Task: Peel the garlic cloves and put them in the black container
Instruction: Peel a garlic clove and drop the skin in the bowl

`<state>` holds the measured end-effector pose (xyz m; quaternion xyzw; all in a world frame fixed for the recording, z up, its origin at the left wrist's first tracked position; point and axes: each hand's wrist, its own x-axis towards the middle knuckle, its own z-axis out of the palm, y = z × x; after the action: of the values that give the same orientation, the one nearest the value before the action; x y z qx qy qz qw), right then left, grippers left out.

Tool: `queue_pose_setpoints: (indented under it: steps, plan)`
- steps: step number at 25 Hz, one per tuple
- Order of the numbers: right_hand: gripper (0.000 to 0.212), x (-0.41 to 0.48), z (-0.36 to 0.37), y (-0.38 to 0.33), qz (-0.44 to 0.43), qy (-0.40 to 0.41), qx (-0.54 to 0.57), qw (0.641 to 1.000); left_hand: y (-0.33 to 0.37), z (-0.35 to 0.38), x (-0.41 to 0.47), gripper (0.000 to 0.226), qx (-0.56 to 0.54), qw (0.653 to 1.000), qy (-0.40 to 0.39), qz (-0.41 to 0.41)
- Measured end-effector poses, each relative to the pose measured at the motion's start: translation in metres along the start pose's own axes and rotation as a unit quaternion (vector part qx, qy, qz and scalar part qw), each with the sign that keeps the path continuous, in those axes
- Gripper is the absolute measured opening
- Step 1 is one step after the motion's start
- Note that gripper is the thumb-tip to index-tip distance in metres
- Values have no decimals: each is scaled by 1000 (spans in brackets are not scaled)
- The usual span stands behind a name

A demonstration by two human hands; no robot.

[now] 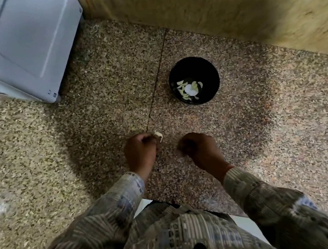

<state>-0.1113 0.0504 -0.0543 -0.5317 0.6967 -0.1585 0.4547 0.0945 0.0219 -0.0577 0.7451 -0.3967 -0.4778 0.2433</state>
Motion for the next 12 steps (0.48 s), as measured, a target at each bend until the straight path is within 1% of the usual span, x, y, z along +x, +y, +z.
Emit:
queue_pose_setpoints:
  steps: [2, 3, 5, 6, 8, 10, 12]
  plan:
    - [12, -4, -5, 9, 38, 2, -2, 999, 16, -1, -26, 22, 79, 994, -5, 78]
    - [13, -8, -8, 9, 48, -4, -4, 999, 16, 1, -35, 21, 118, 982, -28, 143]
    - [11, -14, -14, 8, 63, -19, 25, 998, 13, 9, -43, 26, 192, 938, -103, 268]
    - [9, -16, -17, 7, 71, -20, 41, 996, 11, 15, -44, 25, 219, 918, -139, 302]
    - [8, -19, -18, 5, 85, -7, 35, 996, 10, 29, -41, 18, 250, 894, -163, 334]
    - [7, -17, -17, 5, 76, 27, -36, 996, 12, 37, -37, 14, 270, 882, -157, 353]
    - [12, -12, -19, 4, 85, 46, -97, 991, 13, 38, -33, 17, 276, 878, -157, 358]
